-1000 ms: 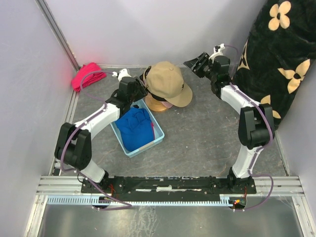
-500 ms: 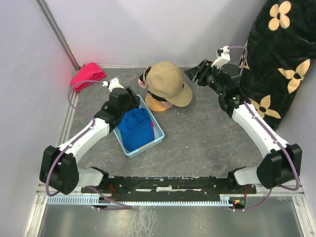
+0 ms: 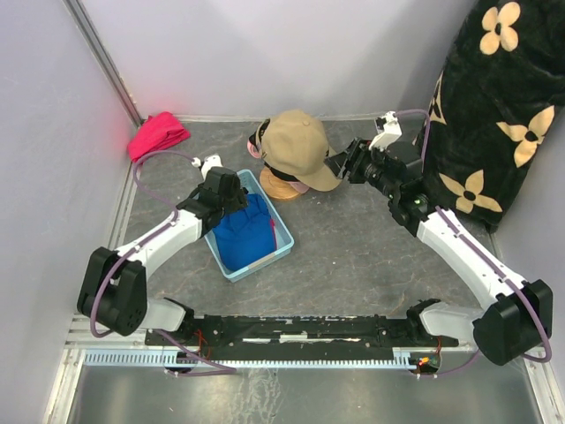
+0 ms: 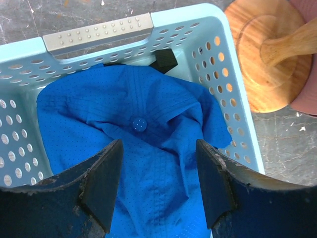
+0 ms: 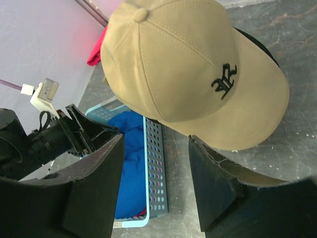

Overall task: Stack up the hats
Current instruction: Pick up the hat from the bin.

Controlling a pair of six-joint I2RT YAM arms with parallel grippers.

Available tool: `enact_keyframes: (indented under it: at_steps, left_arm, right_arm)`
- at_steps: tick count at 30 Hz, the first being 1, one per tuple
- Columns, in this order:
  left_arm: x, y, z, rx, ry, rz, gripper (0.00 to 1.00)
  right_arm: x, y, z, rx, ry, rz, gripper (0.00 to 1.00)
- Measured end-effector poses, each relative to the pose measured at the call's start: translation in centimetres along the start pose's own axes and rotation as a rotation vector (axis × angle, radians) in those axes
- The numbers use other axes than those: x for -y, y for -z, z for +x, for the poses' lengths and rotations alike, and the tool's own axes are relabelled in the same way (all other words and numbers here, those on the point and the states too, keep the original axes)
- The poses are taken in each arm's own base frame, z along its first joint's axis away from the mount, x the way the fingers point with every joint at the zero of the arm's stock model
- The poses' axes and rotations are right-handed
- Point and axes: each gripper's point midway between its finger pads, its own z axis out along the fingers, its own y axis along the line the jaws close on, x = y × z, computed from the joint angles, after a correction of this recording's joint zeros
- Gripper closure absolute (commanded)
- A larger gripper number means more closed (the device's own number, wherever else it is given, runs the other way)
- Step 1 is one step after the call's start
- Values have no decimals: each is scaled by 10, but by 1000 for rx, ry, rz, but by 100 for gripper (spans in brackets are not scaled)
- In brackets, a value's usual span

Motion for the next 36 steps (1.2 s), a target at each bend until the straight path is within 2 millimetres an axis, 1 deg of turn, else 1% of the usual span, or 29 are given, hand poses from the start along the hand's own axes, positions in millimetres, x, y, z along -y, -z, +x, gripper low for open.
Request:
enact_keyframes:
  at_steps: [6, 13, 21, 24, 29, 33, 36]
  left_arm:
    - [-6, -9, 12, -37, -23, -30, 32]
    - [-12, -19, 25, -77, -39, -60, 32]
    - [-9, -31, 28, -95, -45, -70, 32]
    - [-7, -31, 28, -94, -46, -67, 33]
    - [-6, -33, 30, -96, -48, -65, 41]
    - [-5, -34, 31, -99, -47, -58, 48]
    - [-4, -37, 32, -99, -47, -56, 56]
  right_arm:
    - [6, 3, 15, -18, 10, 35, 40]
    - [4, 8, 19, -22, 37, 54, 40]
    - [7, 9, 23, -30, 48, 61, 40]
    - [10, 9, 26, -37, 54, 65, 40]
    - [13, 9, 32, -49, 53, 72, 40]
    - [15, 9, 35, -53, 53, 75, 40]
    - [15, 10, 34, -49, 53, 75, 40]
